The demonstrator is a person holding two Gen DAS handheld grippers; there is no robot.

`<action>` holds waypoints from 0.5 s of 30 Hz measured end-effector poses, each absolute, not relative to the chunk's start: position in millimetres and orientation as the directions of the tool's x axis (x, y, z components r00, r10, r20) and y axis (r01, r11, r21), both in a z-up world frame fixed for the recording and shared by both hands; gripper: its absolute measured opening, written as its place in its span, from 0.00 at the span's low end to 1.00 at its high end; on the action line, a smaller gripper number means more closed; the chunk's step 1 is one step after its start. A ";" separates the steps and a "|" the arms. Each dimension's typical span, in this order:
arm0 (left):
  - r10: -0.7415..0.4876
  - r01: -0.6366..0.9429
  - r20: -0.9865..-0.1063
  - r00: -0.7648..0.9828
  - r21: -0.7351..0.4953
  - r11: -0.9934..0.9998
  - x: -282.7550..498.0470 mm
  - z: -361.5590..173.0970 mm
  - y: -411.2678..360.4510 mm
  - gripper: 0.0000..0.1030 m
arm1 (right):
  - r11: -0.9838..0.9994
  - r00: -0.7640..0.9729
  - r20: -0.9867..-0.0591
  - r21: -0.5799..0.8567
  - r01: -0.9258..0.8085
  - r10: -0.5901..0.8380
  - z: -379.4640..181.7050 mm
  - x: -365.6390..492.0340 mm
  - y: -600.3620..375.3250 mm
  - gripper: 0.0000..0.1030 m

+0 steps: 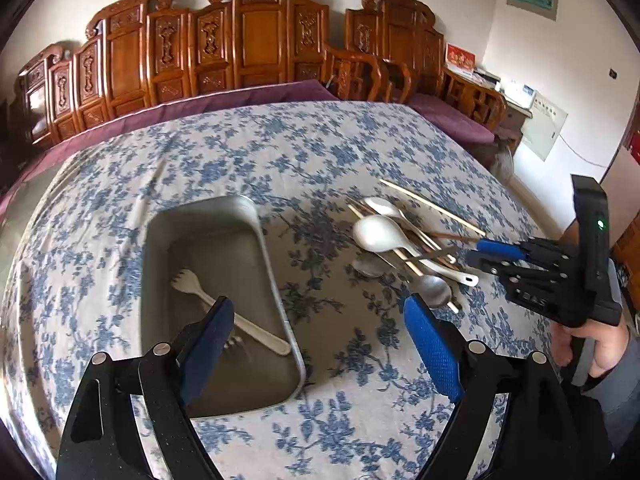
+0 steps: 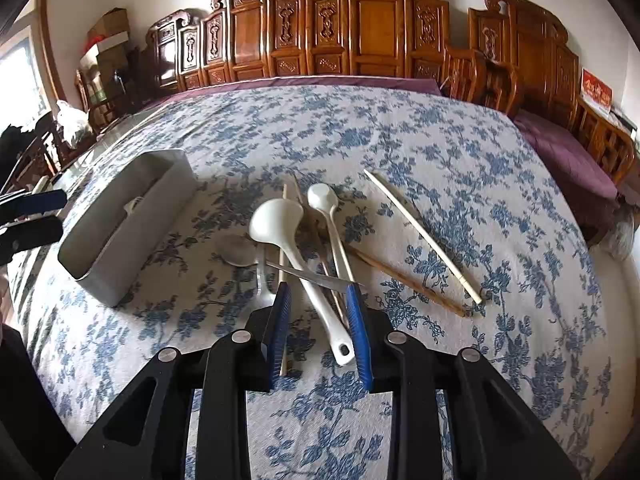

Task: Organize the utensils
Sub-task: 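Move the right gripper to the white plastic spoon and grasp its handle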

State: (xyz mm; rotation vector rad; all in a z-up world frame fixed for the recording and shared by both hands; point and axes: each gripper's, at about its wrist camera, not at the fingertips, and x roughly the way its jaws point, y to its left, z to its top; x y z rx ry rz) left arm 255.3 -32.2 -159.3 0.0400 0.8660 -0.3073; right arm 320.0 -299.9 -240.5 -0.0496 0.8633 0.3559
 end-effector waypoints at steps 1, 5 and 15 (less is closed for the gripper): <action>-0.251 0.286 -0.758 0.602 -0.089 0.954 255.7 -161.3 -36.2 0.81 | 0.937 0.594 -0.749 0.104 -0.333 0.294 -240.2 322.6 -299.1 0.30; -0.246 0.292 -0.765 0.596 -0.079 0.953 258.5 -167.2 -47.4 0.81 | 0.925 0.590 -0.738 0.125 -0.358 0.328 -236.6 332.0 -292.8 0.30; -0.237 0.280 -0.774 0.587 -0.081 0.957 264.0 -174.0 -55.0 0.81 | 0.893 0.516 -0.778 0.126 -0.432 0.359 -255.9 372.9 -263.2 0.30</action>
